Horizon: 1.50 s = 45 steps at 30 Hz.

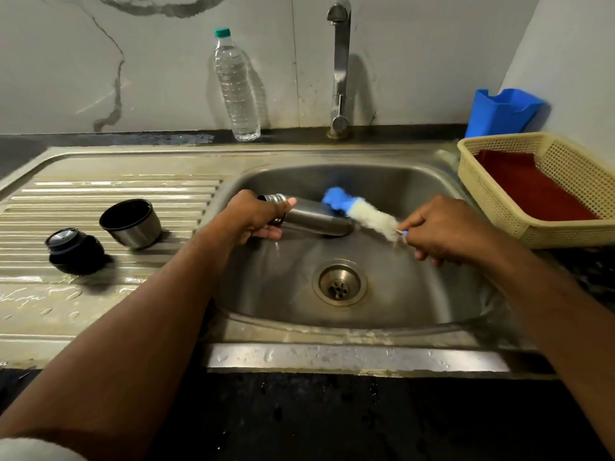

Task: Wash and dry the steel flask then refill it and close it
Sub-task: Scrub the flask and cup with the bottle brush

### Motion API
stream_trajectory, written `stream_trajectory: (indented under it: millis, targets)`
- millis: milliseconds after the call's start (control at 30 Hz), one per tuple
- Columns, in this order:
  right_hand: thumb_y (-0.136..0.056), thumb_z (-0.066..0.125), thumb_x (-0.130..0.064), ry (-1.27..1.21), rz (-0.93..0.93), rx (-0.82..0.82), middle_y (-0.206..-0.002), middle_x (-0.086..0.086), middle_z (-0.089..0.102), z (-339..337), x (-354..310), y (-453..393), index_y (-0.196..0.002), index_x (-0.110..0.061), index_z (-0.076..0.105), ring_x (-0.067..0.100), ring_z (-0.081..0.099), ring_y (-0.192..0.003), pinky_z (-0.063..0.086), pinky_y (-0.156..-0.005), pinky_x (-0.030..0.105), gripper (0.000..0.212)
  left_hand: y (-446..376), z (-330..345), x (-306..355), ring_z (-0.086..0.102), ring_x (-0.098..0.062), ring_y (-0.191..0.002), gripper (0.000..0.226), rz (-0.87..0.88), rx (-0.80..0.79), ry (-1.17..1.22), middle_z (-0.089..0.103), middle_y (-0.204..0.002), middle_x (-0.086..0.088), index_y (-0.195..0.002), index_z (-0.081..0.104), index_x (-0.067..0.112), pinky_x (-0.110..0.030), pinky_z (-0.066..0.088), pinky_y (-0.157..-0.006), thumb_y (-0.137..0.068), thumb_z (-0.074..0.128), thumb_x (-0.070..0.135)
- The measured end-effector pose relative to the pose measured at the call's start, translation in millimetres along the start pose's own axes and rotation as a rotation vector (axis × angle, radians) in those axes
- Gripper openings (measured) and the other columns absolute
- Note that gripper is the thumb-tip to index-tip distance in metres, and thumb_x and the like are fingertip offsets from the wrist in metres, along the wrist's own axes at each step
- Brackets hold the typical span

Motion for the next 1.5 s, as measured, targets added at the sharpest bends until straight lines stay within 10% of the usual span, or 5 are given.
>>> stream_trajectory:
  millis: [833, 1000, 1200, 1333, 1500]
  targets:
    - [-0.095, 0.066, -0.008, -0.24, -0.087, -0.176, -0.063, 0.008, 0.072, 6, -11, 7, -0.111, -0.022, 0.076, 0.012, 0.053, -0.035, 0.034, -0.033, 0.018, 0.023, 2, 0, 5, 0.077, -0.032, -0.061, 0.048, -0.135, 0.016, 0.17, 0.066, -0.111, -0.023, -0.133, 0.05, 0.006, -0.035, 0.063, -0.05, -0.104, 0.064, 0.041]
    - [-0.089, 0.06, -0.012, 0.091, 0.079, -0.022, -0.061, 0.007, 0.074, 2, 1, 0, -0.1, -0.012, 0.078, 0.017, 0.064, -0.042, 0.046, -0.043, 0.024, 0.022, 3, 0, 4, 0.076, -0.033, -0.058, 0.048, -0.102, -0.009, 0.21, 0.059, -0.127, -0.024, -0.142, 0.049, 0.009, -0.034, 0.062, -0.048, -0.108, 0.056, 0.042]
    - [-0.096, 0.067, -0.009, -0.251, -0.106, -0.195, -0.065, 0.009, 0.073, 5, -8, 6, -0.112, -0.023, 0.075, 0.012, 0.052, -0.036, 0.035, -0.033, 0.019, 0.023, 8, 1, 7, 0.076, -0.035, -0.065, 0.046, -0.131, -0.007, 0.216, 0.061, -0.117, -0.021, -0.132, 0.049, 0.013, -0.036, 0.063, -0.048, -0.105, 0.056, 0.049]
    - [-0.093, 0.062, -0.014, 0.02, 0.068, -0.026, -0.063, 0.009, 0.074, 3, 4, -2, -0.101, -0.015, 0.078, 0.017, 0.061, -0.041, 0.042, -0.04, 0.023, 0.018, 7, 1, 8, 0.075, -0.036, -0.072, 0.032, -0.162, -0.047, 0.226, 0.065, -0.111, -0.023, -0.125, 0.055, 0.004, -0.036, 0.063, -0.049, -0.105, 0.063, 0.028]
    - [-0.095, 0.068, -0.01, -0.244, -0.112, -0.197, -0.065, 0.008, 0.074, 4, -5, 5, -0.115, -0.024, 0.076, 0.012, 0.052, -0.037, 0.036, -0.034, 0.02, 0.026, 6, -3, 10, 0.076, -0.033, -0.069, 0.029, -0.193, -0.068, 0.218, 0.064, -0.107, -0.021, -0.124, 0.06, -0.001, -0.033, 0.063, -0.052, -0.096, 0.055, 0.005]
Point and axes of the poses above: each hand's wrist, its own y-axis away from the middle knuckle, its own z-axis out of the palm, x = y × z, the point moved 1 cm from there along -y, towards the middle knuckle
